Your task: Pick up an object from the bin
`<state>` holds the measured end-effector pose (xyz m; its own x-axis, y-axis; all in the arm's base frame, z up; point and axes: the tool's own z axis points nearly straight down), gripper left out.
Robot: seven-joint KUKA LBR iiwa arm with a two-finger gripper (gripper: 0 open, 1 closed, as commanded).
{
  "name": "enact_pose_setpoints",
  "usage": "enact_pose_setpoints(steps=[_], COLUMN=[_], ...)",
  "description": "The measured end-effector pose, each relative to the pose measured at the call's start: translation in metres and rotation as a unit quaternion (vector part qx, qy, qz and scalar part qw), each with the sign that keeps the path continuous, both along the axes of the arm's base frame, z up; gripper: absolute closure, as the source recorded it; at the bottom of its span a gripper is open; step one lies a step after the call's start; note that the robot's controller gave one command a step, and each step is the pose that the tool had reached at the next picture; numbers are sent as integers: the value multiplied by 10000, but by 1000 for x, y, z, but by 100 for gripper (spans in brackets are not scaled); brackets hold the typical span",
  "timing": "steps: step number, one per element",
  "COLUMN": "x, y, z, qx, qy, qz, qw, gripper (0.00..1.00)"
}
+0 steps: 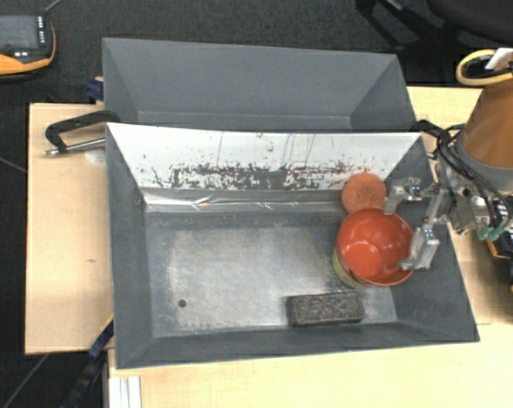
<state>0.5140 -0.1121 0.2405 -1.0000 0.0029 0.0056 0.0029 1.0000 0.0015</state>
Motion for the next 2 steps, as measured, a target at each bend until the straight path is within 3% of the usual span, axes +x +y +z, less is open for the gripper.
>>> enact_pose_setpoints(steps=[1,2], x=[60,61], y=[42,40], z=[-139,-134], qx=[18,-2], qy=[13,-21], qz=[877,868], qw=[9961,9962], gripper=[0,100])
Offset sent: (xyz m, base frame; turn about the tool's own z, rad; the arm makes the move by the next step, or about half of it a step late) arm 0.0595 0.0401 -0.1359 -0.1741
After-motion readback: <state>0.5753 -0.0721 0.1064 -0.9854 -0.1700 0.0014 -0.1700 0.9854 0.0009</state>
